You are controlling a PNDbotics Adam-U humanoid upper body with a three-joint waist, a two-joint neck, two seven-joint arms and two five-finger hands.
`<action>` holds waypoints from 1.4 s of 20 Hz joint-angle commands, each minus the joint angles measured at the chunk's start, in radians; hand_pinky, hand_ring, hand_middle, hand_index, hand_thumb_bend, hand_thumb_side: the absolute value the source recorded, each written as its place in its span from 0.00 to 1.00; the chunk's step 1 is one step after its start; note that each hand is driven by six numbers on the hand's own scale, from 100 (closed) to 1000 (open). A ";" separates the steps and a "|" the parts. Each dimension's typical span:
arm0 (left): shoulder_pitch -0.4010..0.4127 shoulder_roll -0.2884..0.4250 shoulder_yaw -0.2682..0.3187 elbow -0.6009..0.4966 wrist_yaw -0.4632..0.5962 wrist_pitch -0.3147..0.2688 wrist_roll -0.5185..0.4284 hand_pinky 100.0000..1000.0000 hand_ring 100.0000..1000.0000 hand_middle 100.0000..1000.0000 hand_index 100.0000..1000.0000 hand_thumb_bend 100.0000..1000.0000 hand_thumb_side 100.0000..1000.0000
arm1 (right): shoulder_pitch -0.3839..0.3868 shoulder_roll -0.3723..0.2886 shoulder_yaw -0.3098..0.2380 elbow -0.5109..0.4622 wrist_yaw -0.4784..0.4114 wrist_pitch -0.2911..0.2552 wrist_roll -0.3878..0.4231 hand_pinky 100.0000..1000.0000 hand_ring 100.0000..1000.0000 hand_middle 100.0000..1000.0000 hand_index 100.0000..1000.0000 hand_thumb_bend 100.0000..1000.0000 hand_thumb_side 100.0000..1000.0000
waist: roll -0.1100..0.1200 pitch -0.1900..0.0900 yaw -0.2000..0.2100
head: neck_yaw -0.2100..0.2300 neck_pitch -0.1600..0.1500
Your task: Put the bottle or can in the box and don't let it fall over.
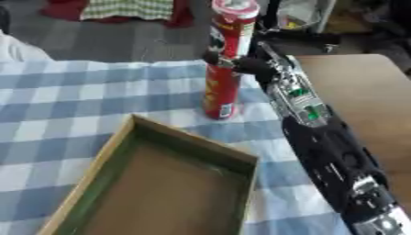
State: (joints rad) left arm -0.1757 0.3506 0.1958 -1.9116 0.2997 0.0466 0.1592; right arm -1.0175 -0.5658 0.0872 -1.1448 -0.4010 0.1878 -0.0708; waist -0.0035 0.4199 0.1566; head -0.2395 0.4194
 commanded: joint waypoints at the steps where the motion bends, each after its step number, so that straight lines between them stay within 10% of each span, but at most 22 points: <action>1: -0.002 0.015 0.013 -0.021 -0.006 -0.001 -0.002 1.00 1.00 0.88 0.77 0.19 0.65 | -0.013 -0.022 -0.005 -0.024 -0.029 -0.020 -0.026 0.86 0.48 0.37 0.21 0.72 0.06 | 0.001 -0.021 0.003 | -0.001 -0.005; 12: 0.001 0.016 0.015 -0.021 -0.006 -0.003 0.000 1.00 1.00 0.88 0.77 0.19 0.65 | -0.008 -0.031 -0.001 -0.057 -0.073 -0.070 -0.027 0.83 0.34 0.25 0.07 0.48 0.00 | 0.002 -0.027 -0.002 | -0.008 0.011; 21: 0.005 0.019 0.018 -0.020 -0.003 -0.004 0.001 1.00 1.00 0.88 0.77 0.18 0.65 | -0.011 -0.050 -0.001 -0.121 -0.120 -0.064 -0.027 0.79 0.25 0.17 0.02 0.03 0.00 | 0.003 -0.043 -0.008 | -0.010 0.022; 28: 0.026 0.035 0.028 -0.018 -0.005 -0.005 0.011 1.00 1.00 0.87 0.77 0.18 0.64 | -0.011 -0.099 0.005 -0.263 -0.173 0.001 -0.116 0.77 0.26 0.17 0.03 0.13 0.00 | -0.004 -0.086 -0.046 | 0.018 0.078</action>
State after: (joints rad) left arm -0.1487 0.3527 0.2095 -1.9116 0.2997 0.0424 0.1661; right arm -1.0100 -0.6202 0.0968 -1.3552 -0.5596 0.1768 -0.1690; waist -0.0086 0.3638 0.1077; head -0.2294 0.4890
